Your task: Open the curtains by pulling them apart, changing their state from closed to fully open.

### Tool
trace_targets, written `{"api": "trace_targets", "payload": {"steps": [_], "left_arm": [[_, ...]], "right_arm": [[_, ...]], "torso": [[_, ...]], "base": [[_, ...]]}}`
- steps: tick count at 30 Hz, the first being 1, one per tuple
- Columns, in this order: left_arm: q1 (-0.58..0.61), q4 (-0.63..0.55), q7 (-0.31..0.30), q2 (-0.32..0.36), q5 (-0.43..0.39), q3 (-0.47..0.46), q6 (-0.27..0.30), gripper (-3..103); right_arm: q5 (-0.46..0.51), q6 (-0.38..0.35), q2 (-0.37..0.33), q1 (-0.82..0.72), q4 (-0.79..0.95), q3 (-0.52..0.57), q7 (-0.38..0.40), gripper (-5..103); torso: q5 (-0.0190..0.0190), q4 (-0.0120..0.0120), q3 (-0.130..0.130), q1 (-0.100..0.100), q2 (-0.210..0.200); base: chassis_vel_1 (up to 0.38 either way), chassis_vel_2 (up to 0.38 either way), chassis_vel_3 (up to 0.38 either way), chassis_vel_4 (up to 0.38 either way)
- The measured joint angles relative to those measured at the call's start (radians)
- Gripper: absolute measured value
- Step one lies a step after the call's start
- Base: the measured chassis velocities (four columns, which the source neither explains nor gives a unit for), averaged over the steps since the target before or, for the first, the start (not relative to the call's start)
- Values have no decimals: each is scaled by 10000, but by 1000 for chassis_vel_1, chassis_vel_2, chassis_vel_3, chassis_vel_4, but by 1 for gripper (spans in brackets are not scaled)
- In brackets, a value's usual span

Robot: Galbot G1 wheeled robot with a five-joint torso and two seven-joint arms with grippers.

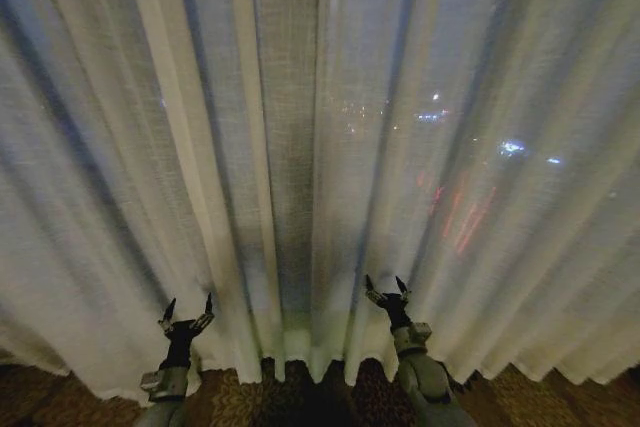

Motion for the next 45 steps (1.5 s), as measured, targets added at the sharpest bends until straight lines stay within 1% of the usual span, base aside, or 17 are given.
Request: {"api": "trace_targets", "payload": {"steps": [3, 6, 9, 11, 14, 21, 30, 33, 35, 36, 38, 39, 40, 42, 45], "left_arm": [[6, 0, 0, 0, 0, 0, 0, 100], [9, 0, 0, 0, 0, 0, 0, 100], [7, 0, 1, -1, 0, 0, 0, 100], [6, 0, 0, -1, 0, 0, 0, 100], [3, 0, 0, 0, 0, 0, 0, 100], [5, 0, 0, 0, 0, 0, 0, 100], [5, 0, 0, 0, 0, 0, -1, 100], [5, 0, 0, 0, 0, 0, -1, 100], [5, 0, 0, 0, 0, 0, -1, 100], [5, 0, 1, 0, 0, 0, -1, 100], [5, 0, 0, 0, 0, 0, -1, 100], [5, 0, 0, 0, 0, 0, -1, 100], [5, 0, 0, 0, 0, 0, 0, 100], [5, 0, 0, 0, 0, 0, -1, 100], [5, 0, 0, 0, 0, 0, -1, 100]], "right_arm": [[-224, -192, 34, 448, -362, -200, 267, 100], [-303, -262, 86, 755, -622, -335, 310, 100], [-494, -387, 285, 1278, -941, -734, 420, 100], [-512, -394, 309, 1311, -968, -777, 432, 100], [-660, -456, 630, 1804, -1416, -1197, 585, 100], [-702, -458, 877, 2470, -2312, -1259, 812, 100], [-915, -591, 778, 2676, -2810, -920, 1477, 100], [-909, -509, 723, 2697, -2874, -838, 1530, 84], [-907, -487, 719, 2706, -2875, -837, 1530, 84], [-893, -430, 717, 2712, -2852, -847, 1506, 73], [-886, -411, 716, 2710, -2829, -859, 1491, 73], [-873, -373, 720, 2696, -2747, -889, 1445, 62], [-859, -347, 725, 2665, -2676, -911, 1388, 57], [-845, -320, 727, 2643, -2634, -928, 1343, 57], [-833, -239, 736, 2601, -2559, -952, 1265, 41]], "torso": [[1, 1, -11, -27, 16], [1, 1, -10, -27, 15], [1, 1, -6, -17, 11], [0, 1, -4, -14, 10], [-2, 2, -1, -4, 4], [3, 2, -4, -12, 7], [0, 1, -3, -11, 6], [2, 0, -4, -11, 7], [2, 0, -4, -11, 7], [2, 0, -3, -11, 7], [2, 0, -4, -11, 7], [0, 1, -4, -11, 7], [1, 2, -4, -11, 7], [1, 1, -4, -11, 7], [2, 1, -4, -11, 7]], "base": [[10, -14, -20, 11], [39, -55, -55, 49], [0, 0, 0, 0], [0, 0, 0, 0], [0, 0, 0, 0], [0, 0, 0, 0], [0, 0, 0, 0], [0, 0, 0, 0], [0, 0, 0, 0], [0, 0, 0, 0], [0, 0, 0, 0], [0, 0, 0, 0], [0, 0, 0, 0], [0, 0, 0, 0], [0, 0, 0, 0]]}}
